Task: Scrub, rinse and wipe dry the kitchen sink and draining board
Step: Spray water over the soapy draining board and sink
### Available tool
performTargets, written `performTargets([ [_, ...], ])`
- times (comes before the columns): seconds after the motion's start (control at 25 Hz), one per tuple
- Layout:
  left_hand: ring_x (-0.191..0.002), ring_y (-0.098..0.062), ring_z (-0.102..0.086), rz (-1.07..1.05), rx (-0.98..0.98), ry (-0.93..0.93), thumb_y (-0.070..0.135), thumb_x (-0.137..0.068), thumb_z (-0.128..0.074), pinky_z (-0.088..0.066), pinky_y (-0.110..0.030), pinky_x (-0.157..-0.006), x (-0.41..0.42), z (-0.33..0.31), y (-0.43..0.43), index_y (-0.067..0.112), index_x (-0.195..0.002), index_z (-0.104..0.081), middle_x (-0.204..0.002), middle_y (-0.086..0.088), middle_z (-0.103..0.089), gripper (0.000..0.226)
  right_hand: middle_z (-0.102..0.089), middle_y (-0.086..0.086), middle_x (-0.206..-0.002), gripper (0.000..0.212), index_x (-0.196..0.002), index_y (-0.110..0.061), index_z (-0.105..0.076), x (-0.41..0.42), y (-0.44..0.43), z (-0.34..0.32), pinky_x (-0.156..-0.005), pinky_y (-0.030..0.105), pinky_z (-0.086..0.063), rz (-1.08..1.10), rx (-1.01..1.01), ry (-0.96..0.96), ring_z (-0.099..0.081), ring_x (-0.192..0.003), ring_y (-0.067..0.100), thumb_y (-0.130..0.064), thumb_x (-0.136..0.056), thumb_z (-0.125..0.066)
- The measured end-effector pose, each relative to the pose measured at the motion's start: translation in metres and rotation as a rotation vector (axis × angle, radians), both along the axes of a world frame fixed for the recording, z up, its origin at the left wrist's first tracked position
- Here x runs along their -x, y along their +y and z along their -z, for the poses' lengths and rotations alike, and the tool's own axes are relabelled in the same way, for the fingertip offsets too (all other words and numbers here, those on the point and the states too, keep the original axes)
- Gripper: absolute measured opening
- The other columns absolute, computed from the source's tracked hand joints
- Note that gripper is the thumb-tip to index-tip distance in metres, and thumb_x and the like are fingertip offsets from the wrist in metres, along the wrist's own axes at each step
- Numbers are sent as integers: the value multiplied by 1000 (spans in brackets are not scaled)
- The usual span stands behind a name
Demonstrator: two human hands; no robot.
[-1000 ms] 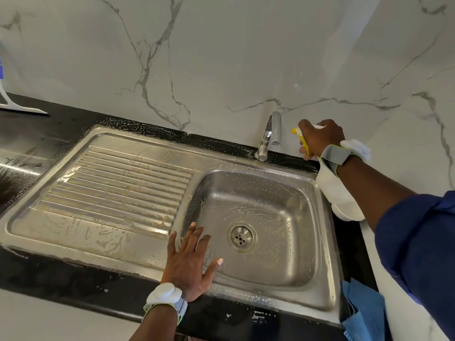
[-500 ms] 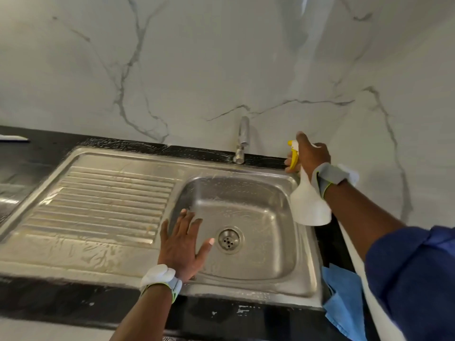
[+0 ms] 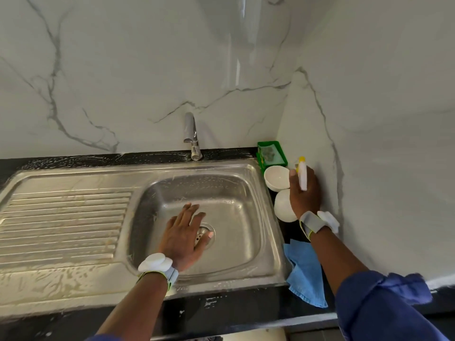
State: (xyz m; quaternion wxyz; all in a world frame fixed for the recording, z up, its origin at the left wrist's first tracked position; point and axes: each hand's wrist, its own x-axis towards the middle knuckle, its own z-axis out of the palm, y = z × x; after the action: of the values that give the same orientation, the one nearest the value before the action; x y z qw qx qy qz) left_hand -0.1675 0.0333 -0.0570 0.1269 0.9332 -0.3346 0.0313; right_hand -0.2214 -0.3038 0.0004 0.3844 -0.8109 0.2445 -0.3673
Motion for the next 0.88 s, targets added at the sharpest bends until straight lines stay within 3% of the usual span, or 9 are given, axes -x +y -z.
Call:
performTargets([
  [0.16, -153, -25, -32, 85, -15, -1, 66, -100, -32, -46, -47, -107, 4, 5, -8, 23, -141, -55, -159, -2, -42, 64, -64, 12, -125, 66, -140, -12, -51, 10, -11, 17, -90, 41, -51, 15, -78, 226, -61, -113, 32, -37, -84, -76],
  [0.36, -151, -25, -35, 82, -30, -11, 61, -98, -37, -45, -46, -108, 6, 2, -16, 23, -142, -53, -158, -2, -43, 61, -55, 16, -132, 68, -141, -2, -46, 38, 32, 21, -103, 37, -39, 206, -136, 114, -50, -122, 28, -12, -81, -78],
  [0.44, -150, -25, -37, 76, -45, -20, 58, -96, -38, -45, -46, -107, 10, 3, -20, 23, -142, -54, -156, -2, -45, 60, -58, 15, -117, 43, -123, -4, -57, 56, 53, 30, -94, 34, -42, 224, -79, 52, -54, -108, 31, -13, -85, -75],
  [0.52, -148, -26, -40, 71, -64, -20, 56, -94, -40, -45, -46, -107, 15, 4, -22, 23, -140, -54, -155, -2, -46, 59, -53, 2, -87, 17, -84, -17, -56, 70, 67, 34, -73, 34, -46, 153, -142, 101, -54, -78, 23, -12, -85, -72],
  [0.64, -147, -25, -41, 74, -96, -11, 55, -92, -40, -44, -45, -108, 29, 10, -23, 25, -140, -53, -155, -1, -46, 58, -42, -8, -63, 37, -60, -22, -38, 80, 69, 43, -62, 32, -38, -23, -266, 328, -42, -58, 9, -1, -79, -62],
  [0.72, -147, -24, -41, 77, -108, -13, 55, -92, -42, -45, -44, -107, 39, 14, -21, 25, -139, -53, -154, 0, -46, 56, -62, -6, -104, 22, -95, -21, -66, 84, 71, 39, -86, 30, -47, -206, -339, 518, -61, -101, 14, -4, -80, -65],
  [0.76, -147, -24, -41, 76, -111, -9, 54, -92, -43, -45, -44, -107, 44, 16, -19, 25, -139, -53, -154, 0, -46, 56, -52, -3, -134, 48, -127, -18, -61, 84, 74, 39, -103, 30, -42, -312, -324, 611, -50, -129, 17, -8, -81, -68],
  [0.8, -147, -24, -41, 76, -117, 0, 54, -92, -44, -45, -44, -107, 48, 17, -17, 25, -139, -52, -153, 0, -46, 56, -42, -3, -146, 63, -142, -19, -51, 84, 78, 40, -110, 31, -38, -385, -339, 648, -41, -138, 18, -12, -82, -69],
  [0.88, -146, -25, -42, 73, -128, 3, 54, -92, -45, -45, -44, -106, 53, 19, -12, 24, -139, -52, -152, 0, -47, 56, -56, -5, -136, 48, -130, -23, -62, 82, 85, 41, -102, 29, -46, -411, -365, 587, -54, -126, 17, -18, -83, -70],
])
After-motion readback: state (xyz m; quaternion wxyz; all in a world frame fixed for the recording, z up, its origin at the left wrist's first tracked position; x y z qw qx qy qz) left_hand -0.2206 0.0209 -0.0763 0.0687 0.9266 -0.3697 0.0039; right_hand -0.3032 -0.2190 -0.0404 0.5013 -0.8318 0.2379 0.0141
